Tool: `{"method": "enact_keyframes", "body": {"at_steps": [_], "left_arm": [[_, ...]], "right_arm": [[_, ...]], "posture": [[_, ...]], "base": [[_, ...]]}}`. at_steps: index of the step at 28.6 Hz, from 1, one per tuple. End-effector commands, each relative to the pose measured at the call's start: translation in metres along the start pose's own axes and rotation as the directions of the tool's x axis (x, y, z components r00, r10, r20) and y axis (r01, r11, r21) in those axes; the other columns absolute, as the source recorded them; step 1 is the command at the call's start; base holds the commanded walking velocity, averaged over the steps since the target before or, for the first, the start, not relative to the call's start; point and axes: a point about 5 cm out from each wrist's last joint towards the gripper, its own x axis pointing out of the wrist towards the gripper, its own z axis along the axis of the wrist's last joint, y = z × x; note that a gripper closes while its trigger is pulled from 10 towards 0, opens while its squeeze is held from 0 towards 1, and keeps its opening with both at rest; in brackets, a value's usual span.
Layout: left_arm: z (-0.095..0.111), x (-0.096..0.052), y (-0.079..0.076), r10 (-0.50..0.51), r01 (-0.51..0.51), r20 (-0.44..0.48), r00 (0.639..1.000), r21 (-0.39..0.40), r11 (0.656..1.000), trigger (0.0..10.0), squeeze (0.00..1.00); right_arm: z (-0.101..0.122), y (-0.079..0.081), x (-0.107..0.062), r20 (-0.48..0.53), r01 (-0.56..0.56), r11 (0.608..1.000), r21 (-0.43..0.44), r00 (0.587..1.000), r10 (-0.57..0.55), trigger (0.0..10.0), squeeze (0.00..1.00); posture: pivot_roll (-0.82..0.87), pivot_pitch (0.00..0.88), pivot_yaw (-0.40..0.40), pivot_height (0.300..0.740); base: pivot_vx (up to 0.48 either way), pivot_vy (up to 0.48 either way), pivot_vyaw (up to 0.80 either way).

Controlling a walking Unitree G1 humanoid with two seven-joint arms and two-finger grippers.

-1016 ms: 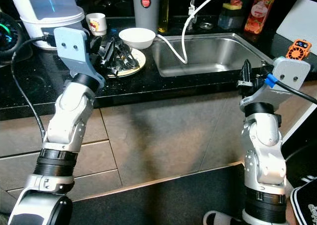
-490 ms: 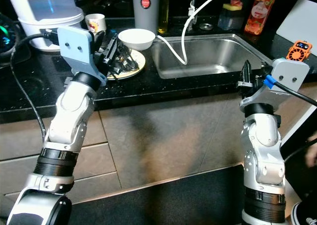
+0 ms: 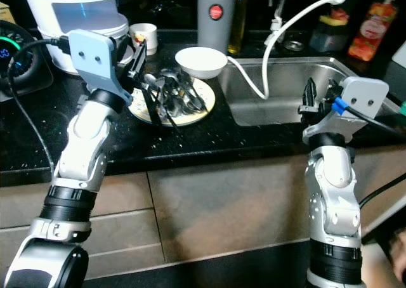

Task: Kitchen organization

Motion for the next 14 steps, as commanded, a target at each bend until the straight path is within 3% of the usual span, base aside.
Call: {"method": "enact_keyframes", "body": {"at_steps": [1,5,14], "left_arm": [[-0.0009,0.0008,-0.0054,-0.023,0.023,-0.002,1.000,0.009,1.000,10.0,0.00],[-0.0013,0.0004,-0.0074,-0.027,0.027,-0.002,1.000,0.008,1.000,10.0,0.00],[-0.0013,-0.0007,-0.0138,-0.048,0.048,-0.003,0.999,0.002,0.999,10.0,0.00]], "right_arm": [[-0.0017,-0.0032,0.0003,-0.006,0.011,1.000,-0.005,1.000,-0.011,10.0,0.00],[-0.0022,-0.0034,0.0001,-0.006,0.008,1.000,-0.006,1.000,-0.008,10.0,0.00],[-0.0029,-0.0027,0.0009,-0.006,0.001,1.000,-0.007,1.000,-0.001,10.0,0.00]], "posture": [[-0.05,0.000,-0.024,0.740],[-0.05,0.000,-0.025,0.740],[-0.05,0.000,-0.026,0.740]], "base": [[0.450,0.000,0.00],[0.314,0.000,0.00],[0.000,0.000,0.00]]}}
